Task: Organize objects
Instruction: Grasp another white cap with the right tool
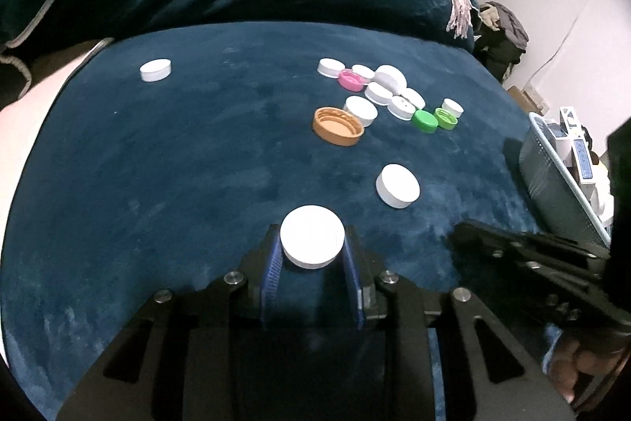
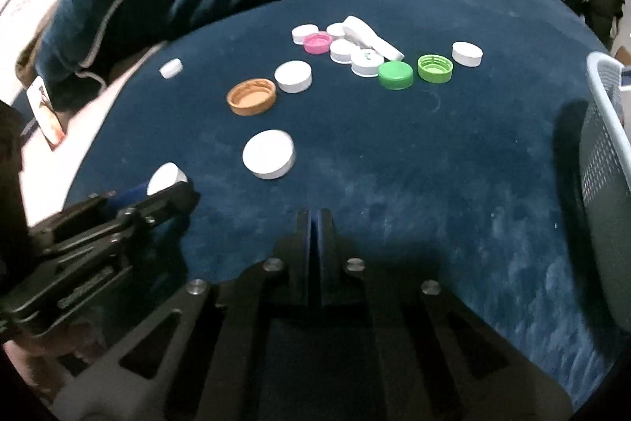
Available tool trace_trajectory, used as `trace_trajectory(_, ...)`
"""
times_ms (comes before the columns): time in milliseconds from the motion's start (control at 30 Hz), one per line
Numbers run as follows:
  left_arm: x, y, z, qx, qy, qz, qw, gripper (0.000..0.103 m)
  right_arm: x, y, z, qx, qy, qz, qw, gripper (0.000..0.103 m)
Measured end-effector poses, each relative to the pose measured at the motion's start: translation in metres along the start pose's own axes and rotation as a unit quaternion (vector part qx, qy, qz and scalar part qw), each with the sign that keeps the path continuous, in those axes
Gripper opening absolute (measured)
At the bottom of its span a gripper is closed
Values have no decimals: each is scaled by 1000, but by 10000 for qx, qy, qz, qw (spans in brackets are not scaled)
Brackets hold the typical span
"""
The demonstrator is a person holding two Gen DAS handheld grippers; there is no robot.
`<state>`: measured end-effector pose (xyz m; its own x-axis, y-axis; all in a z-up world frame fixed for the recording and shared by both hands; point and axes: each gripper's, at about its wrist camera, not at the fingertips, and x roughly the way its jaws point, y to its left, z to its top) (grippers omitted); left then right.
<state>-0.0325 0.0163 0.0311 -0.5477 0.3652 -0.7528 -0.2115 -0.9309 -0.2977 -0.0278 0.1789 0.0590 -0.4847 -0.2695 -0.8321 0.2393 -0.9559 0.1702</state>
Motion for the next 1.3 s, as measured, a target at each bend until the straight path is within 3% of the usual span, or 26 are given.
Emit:
trace_trajectory(233, -3, 6, 0, -212, -43, 188, 9996, 30, 2, 14, 17, -152, 8, -64, 9999, 7)
trace_trajectory(300, -5, 10, 1, -177, -78, 380, 9991, 30, 7, 18, 21, -182, 121, 12, 9998, 23)
trace_trajectory(333, -6, 13, 2, -202, -92, 446, 9988, 30, 11, 24, 24, -269, 162, 105, 9995, 44)
trace_trajectory(367, -6, 17, 2, -248, -96, 476, 9985, 30, 14, 28, 26, -369, 155, 109, 9991, 59)
trace_trajectory(400, -6, 21, 2, -303, -92, 493, 9983, 30, 15, 34, 27, -505, 112, 55, 9986, 60)
trace_trajectory(500, -5, 31, 2, -461, -105, 534, 9975, 30, 28, 51, 36, -837, 192, -30, 9963, 60)
trace_trajectory(600, -3, 36, 2, -516, -101, 523, 9972, 30, 47, 56, 37, -948, 556, -173, 9938, 58)
trace_trajectory(633, -3, 35, 2, -520, -99, 519, 9973, 31, 50, 55, 35, -932, 634, -177, 9935, 42)
trace_trajectory(667, -2, 36, 2, -510, -94, 512, 9973, 31, 49, 54, 33, -895, 618, -138, 9940, 14)
trace_trajectory(700, -2, 36, 1, -505, -90, 514, 9974, 31, 44, 53, 30, -819, 577, -80, 9949, 8)
trace_trajectory(867, -2, 37, 1, -599, -82, 512, 9969, 31, 27, 42, 18, -365, 481, 319, 9977, 8)
trace_trajectory(1067, -3, 36, 0, -739, -76, 553, 9957, 31, 22, 41, 27, -271, 387, 249, 9986, 11)
trace_trajectory(1100, -2, 37, 0, -745, -76, 556, 9956, 31, 21, 41, 30, -278, 324, 220, 9988, 13)
trace_trajectory(1133, -2, 37, 0, -734, -70, 570, 9956, 31, 22, 41, 35, -292, 237, 143, 9992, 27)
trace_trajectory(1167, -1, 36, 0, -724, -65, 585, 9956, 31, 22, 40, 38, -294, 203, 109, 9993, 53)
trace_trajectory(1233, 0, 37, 1, -706, -61, 595, 9957, 32, 24, 45, 46, -389, -7, 111, 9992, 78)
trace_trajectory(1300, 1, 38, 2, -712, -60, 590, 9957, 32, 32, 50, 51, -485, 59, 72, 9988, 77)
